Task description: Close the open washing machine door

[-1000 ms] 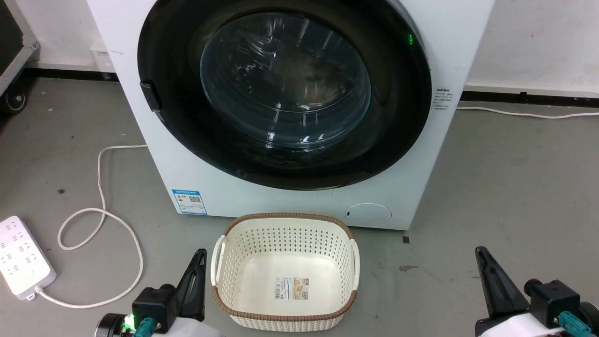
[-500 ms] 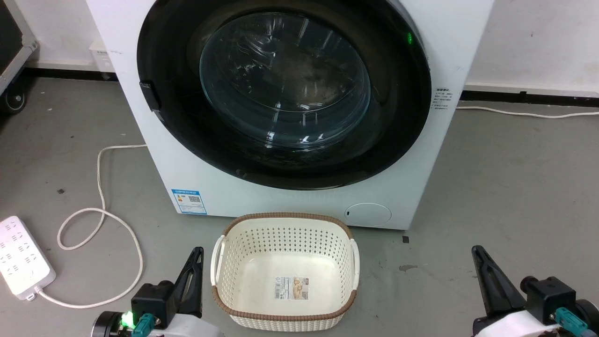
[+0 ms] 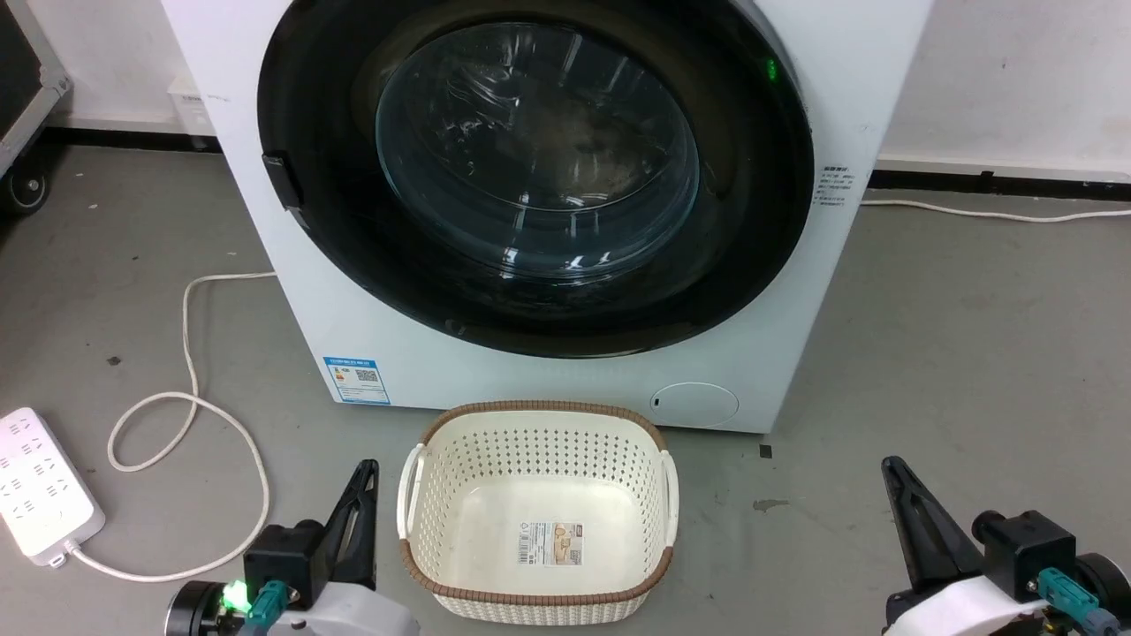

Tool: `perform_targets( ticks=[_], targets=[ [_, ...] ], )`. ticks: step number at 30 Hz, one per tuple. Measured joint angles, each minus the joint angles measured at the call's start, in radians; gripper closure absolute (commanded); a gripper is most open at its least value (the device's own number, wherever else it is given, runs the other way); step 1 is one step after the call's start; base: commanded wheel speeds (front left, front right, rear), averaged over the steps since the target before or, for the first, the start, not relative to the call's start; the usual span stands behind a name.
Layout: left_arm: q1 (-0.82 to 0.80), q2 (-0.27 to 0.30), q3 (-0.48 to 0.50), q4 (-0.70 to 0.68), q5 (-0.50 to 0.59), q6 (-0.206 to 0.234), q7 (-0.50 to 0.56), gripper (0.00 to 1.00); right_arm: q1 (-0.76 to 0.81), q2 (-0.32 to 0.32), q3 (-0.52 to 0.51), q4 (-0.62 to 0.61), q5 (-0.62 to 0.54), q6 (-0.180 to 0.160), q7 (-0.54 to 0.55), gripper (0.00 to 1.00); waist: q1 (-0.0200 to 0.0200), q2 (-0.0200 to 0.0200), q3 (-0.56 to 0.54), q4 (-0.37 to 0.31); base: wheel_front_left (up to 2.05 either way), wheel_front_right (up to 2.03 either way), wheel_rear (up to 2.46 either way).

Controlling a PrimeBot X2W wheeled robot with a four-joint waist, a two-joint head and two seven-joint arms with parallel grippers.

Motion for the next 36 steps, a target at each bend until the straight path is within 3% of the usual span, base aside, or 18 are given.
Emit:
perform_targets(
  ticks=[36],
  targets=[
    [-0.010, -0.001, 0.028, -0.040, 0.037, 0.030, 0.078, 1.00, -0.020, 0.000, 0.030, -0.037, -0.009, 0.000, 0.082, 1.00, -0.0002, 0.0000, 0.003, -0.002, 0.00, 0.00, 0.00]
  ],
)
